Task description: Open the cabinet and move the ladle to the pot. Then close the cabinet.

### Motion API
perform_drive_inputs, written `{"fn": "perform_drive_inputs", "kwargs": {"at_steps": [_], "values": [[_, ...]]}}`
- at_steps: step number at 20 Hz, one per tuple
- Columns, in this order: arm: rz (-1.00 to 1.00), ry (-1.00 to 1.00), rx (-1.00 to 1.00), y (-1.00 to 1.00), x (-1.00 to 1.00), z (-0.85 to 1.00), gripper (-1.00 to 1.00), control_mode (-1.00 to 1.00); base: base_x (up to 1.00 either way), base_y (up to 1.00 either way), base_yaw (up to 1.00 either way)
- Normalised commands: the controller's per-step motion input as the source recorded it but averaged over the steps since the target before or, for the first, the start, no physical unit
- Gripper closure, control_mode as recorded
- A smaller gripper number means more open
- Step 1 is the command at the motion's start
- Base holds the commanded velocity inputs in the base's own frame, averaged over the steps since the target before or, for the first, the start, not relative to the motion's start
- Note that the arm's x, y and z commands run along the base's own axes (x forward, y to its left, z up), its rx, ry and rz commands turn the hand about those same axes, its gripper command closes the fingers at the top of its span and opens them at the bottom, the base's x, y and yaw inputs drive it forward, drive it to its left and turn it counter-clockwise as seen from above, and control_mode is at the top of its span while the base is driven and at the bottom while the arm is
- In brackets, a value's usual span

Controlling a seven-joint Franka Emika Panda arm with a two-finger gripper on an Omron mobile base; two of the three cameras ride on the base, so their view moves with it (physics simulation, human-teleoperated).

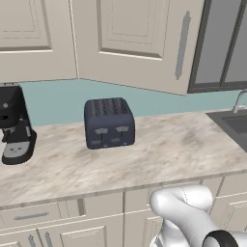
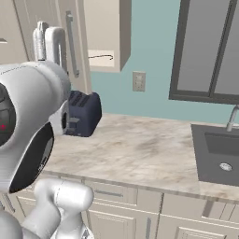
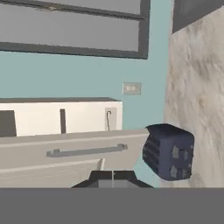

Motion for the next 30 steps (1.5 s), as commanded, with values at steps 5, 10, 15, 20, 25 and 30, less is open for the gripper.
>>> {"fn": "perform_drive_inputs", "kwargs": {"at_steps": [5, 10, 15, 20, 25, 30], "values": [[0.14, -0.29, 0.5, -0.27, 0.0, -0.8, 1.0, -1.0, 0.0, 0.0, 0.0], [0.16, -0.39, 0.45, -0.11, 0.04, -0.97, 1.0, -1.0, 0.0, 0.0, 0.0], [0.18, -0.52, 0.07, 0.0, 0.35, -0.3, 1.0, -1.0, 0.0, 0.0, 0.0], [0.19, -0.05, 0.0, -0.01, 0.88, 0.0, 1.0, -1.0, 0.0, 0.0, 0.0], [0.24, 0.0, 0.0, -0.16, 0.8, 0.0, 1.0, -1.0, 0.0, 0.0, 0.0], [0.29, 0.0, 0.01, -0.21, 0.69, 0.0, 1.0, -1.0, 0.0, 0.0, 0.0]]}}
